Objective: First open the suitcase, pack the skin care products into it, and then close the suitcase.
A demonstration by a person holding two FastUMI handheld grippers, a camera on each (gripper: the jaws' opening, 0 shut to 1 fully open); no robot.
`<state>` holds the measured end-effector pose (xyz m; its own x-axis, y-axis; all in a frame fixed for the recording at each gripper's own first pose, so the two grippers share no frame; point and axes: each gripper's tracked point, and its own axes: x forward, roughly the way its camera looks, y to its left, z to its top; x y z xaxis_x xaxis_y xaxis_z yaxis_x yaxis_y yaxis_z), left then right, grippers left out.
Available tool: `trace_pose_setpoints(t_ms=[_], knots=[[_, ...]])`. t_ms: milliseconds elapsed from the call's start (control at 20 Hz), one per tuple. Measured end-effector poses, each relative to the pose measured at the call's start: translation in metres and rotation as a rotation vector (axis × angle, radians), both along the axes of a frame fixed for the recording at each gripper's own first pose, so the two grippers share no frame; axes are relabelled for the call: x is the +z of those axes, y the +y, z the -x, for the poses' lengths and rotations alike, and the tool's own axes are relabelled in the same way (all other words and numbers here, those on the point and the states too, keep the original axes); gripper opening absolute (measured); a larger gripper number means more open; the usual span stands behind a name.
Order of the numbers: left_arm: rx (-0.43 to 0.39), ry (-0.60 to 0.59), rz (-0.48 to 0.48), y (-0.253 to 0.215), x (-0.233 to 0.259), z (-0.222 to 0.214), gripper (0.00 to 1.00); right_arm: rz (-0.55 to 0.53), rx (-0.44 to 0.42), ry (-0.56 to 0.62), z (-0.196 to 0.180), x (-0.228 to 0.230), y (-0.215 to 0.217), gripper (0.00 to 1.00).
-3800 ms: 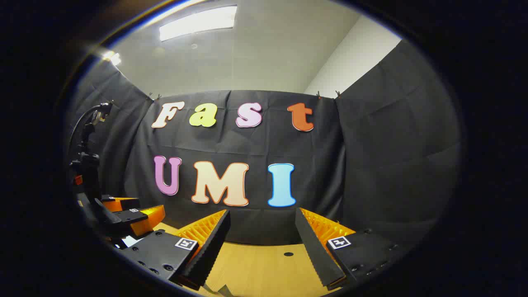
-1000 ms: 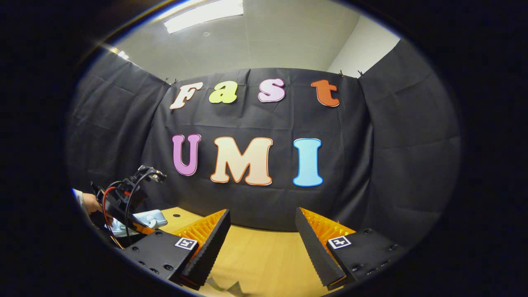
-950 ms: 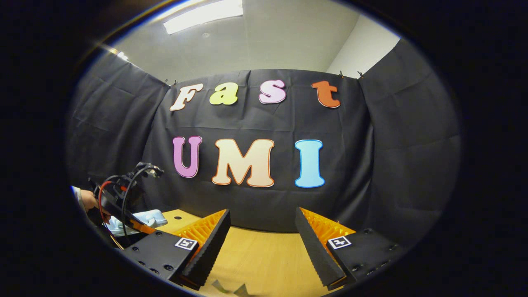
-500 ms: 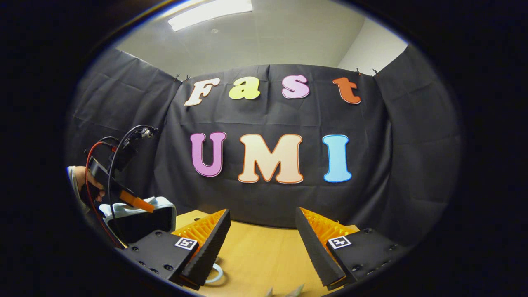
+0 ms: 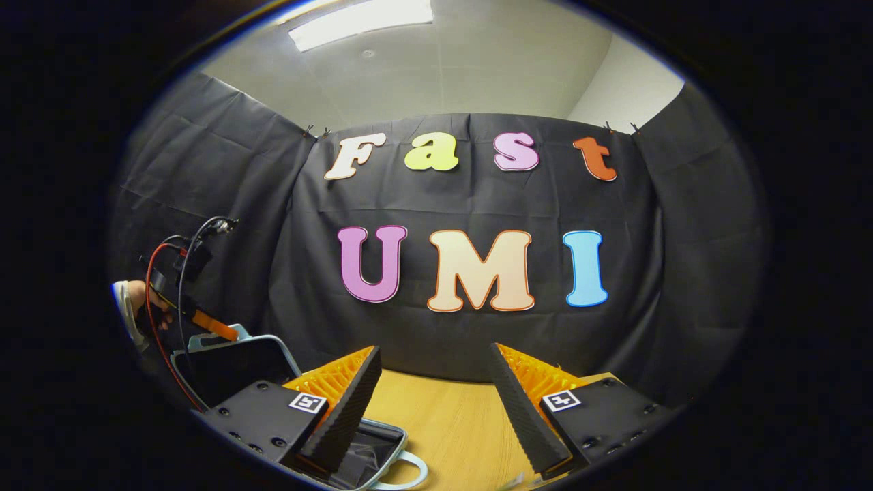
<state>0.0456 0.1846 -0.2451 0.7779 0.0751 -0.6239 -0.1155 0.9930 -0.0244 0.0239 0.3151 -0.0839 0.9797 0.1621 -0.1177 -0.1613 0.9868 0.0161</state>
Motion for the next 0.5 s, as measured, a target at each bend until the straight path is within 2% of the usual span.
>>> trace_pose_setpoints(t_ms=[200,500], knots=[[0.075,0.010,0.021,0.016,-0.005,0.004,0.00,0.027,-0.016,0.014,0.000,-0.003,0.011,1.00],[0.156,0.066,0.053,0.017,-0.013,0.006,0.00,0.058,-0.016,-0.005,-0.005,0.003,0.026,0.99]])
